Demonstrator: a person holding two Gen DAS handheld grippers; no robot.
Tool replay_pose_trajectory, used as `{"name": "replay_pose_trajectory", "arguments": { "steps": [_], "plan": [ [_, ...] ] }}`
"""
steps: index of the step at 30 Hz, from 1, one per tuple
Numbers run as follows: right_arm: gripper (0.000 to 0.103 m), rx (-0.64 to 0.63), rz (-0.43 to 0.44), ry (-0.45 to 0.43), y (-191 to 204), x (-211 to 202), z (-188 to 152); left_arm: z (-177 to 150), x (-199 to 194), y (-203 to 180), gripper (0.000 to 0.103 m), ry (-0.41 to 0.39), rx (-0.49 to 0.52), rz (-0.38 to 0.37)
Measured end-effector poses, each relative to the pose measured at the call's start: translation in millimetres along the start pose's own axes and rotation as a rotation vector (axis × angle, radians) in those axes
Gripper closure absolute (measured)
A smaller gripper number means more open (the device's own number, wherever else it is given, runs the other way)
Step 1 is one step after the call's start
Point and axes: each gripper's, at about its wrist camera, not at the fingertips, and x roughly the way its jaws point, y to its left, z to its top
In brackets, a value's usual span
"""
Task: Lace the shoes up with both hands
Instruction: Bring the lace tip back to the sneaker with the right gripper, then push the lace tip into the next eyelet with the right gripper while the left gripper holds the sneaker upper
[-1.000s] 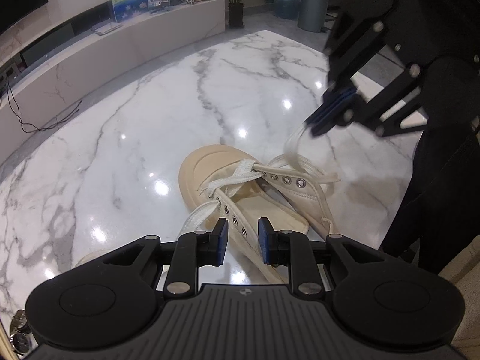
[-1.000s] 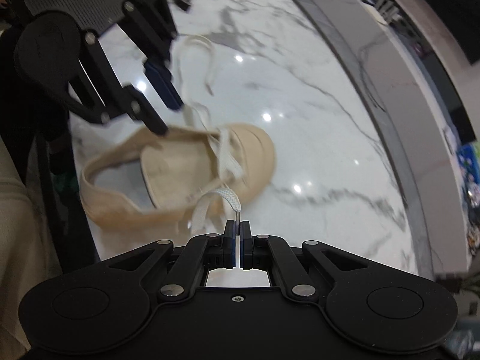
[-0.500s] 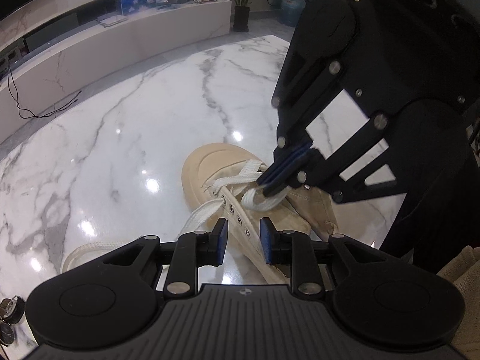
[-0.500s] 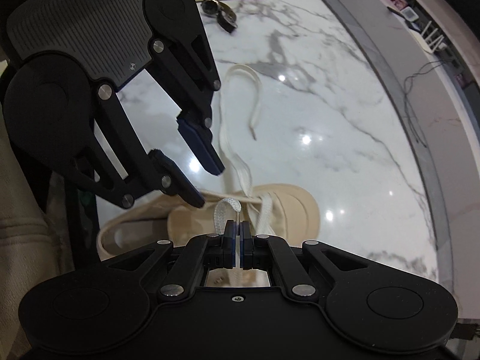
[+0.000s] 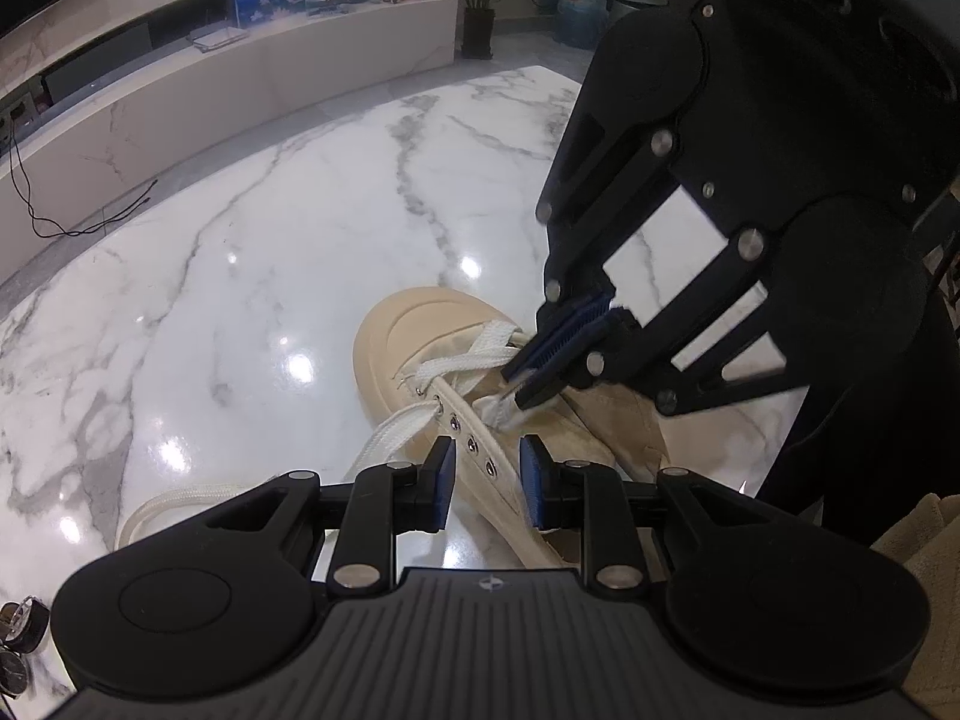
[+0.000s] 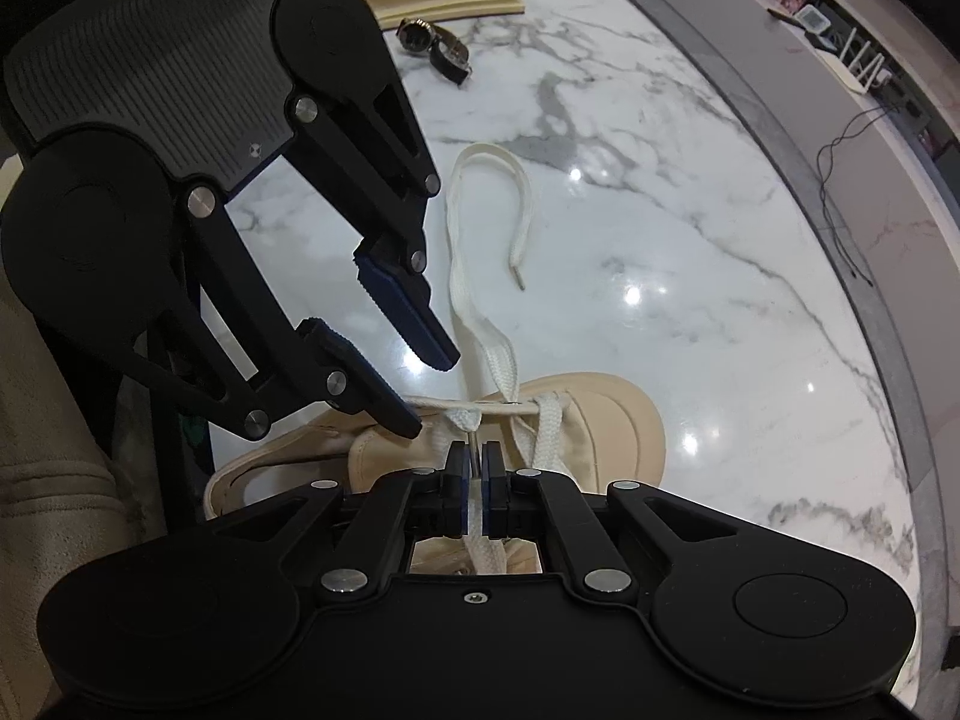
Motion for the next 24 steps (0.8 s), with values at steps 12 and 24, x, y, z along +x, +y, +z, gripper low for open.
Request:
{"name": "replay_pose_trajectory", "arguments": {
  "steps": [12, 24],
  "plan": [
    [0.087, 0.056, 0.011, -0.053, -7, -11, -9, 3, 2, -5, 0.090, -0.003, 0.019, -0.005],
    [0.086, 0.009, 0.048, -0.054, -5, 13, -2, -2, 3, 6, 0.090, 0.004, -0.018, 0.002]
  ]
}}
